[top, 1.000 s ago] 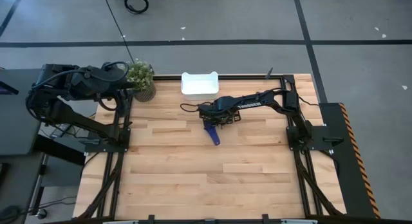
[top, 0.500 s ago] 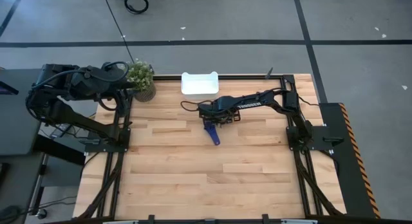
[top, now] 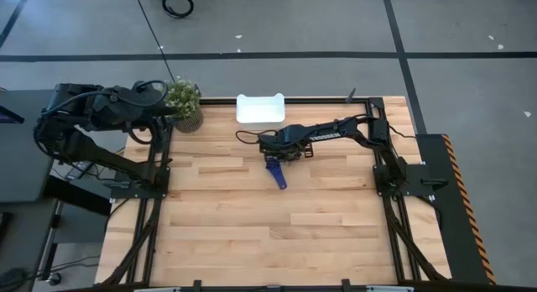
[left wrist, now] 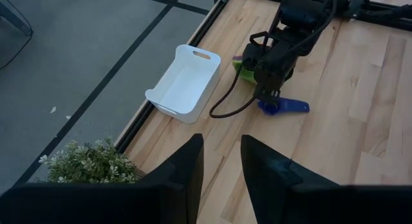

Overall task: Nest measuring cups in basket
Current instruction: Adjust the nested measuring cups

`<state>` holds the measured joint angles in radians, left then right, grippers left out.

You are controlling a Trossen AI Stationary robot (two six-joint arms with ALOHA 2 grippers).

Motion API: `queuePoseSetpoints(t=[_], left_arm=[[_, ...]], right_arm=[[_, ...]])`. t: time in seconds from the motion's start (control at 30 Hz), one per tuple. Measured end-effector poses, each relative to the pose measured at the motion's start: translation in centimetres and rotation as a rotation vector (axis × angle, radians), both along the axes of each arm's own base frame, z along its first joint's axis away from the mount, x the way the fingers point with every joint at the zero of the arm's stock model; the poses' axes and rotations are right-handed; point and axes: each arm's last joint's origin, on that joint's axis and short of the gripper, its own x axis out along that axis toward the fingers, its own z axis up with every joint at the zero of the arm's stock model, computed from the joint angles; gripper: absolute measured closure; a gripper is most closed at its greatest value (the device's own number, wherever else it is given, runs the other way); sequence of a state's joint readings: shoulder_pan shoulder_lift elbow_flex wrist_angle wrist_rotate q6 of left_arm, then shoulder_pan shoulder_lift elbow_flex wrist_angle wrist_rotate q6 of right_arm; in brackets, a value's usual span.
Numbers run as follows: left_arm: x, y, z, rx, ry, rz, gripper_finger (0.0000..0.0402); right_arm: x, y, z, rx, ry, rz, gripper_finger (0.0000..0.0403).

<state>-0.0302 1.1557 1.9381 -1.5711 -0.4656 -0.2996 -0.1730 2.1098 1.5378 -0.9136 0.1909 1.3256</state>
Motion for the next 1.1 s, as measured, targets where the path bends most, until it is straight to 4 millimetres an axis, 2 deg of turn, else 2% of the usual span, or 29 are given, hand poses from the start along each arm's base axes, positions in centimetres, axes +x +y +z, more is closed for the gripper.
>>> queuePoseSetpoints(t=[0.3,0.57,0.73,0.9,1.1], left_arm=[[0.0,0.0,0.0,0.016,0.01,-0.015,0.029],[-0.3,0.0,0.1,0.016,0.003,-0.017,0.029],[-1.2,0.0,0.3,0.011,-0.022,-0.013,0.029],[-2.3,0.1,0.5,0.008,-0.052,-0.01,0.029],[-3.3,0.1,0.6,0.001,-0.081,-0.004,0.029]], right_arm=[[0.3,0.0,0.1,0.06,-0.039,0.047,0.0327],[1.5,0.3,0.6,0.198,-0.191,0.13,0.0327],[2.0,0.7,1.9,0.257,-0.306,0.194,0.0327],[2.0,1.4,4.4,0.281,-0.411,0.279,0.0327],[3.1,2.0,7.0,0.329,-0.647,0.466,0.0327]])
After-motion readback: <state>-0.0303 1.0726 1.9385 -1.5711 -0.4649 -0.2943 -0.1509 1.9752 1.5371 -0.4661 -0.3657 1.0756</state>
